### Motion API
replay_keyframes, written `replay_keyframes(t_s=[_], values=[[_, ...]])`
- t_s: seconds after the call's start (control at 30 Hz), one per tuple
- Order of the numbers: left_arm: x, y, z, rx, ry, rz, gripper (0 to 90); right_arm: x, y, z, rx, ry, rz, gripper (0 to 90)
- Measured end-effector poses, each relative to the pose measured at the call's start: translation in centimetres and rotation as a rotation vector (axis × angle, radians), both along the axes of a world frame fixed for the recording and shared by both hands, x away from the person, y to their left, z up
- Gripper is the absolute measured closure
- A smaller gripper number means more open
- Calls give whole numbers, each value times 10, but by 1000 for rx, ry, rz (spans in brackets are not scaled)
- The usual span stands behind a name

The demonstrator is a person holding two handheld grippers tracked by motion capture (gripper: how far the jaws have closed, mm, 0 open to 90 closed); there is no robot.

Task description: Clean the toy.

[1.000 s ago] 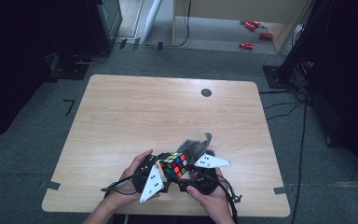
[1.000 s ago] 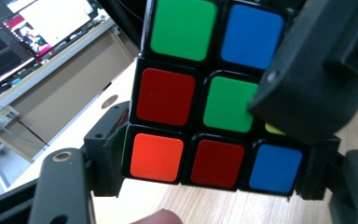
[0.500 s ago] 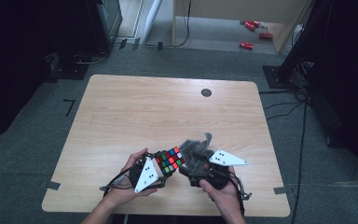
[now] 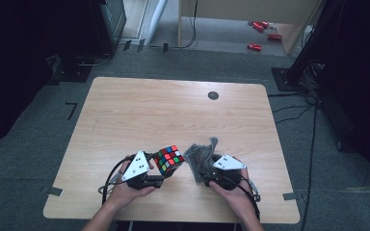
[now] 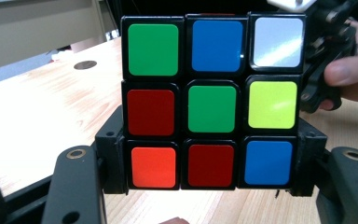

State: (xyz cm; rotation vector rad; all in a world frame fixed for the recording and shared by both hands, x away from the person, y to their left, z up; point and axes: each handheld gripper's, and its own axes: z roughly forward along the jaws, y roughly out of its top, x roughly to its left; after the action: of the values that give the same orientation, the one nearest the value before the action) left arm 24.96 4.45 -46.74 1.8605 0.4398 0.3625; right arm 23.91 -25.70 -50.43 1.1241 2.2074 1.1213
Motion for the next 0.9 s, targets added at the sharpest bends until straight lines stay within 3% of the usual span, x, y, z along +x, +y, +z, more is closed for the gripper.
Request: replay_keyframes(t_s=[0.2,0.3,0.37,0.47,0.6,0.77,0.9], values=[[1,0,1,-13,13,0,346,4,-3,-13,-4,55,5,404],[0,0,0,-13,18,-2,346,3,-4,-11,10,74,5,570],[0,0,1,-13,25,-9,346,1,-4,-7,11,61,-3,663],[1,0,1,-15,54,-20,346,-1,-7,5,89,31,-6,700],[1,-3,-1,12,66,-33,346,-11,-10,29,241,-64,17,704],[-4,-12,-3,55,54,-58,346,-30,4,65,396,-158,133,699],[-10,-20,-3,81,37,-90,346,-41,24,79,440,-168,229,692]])
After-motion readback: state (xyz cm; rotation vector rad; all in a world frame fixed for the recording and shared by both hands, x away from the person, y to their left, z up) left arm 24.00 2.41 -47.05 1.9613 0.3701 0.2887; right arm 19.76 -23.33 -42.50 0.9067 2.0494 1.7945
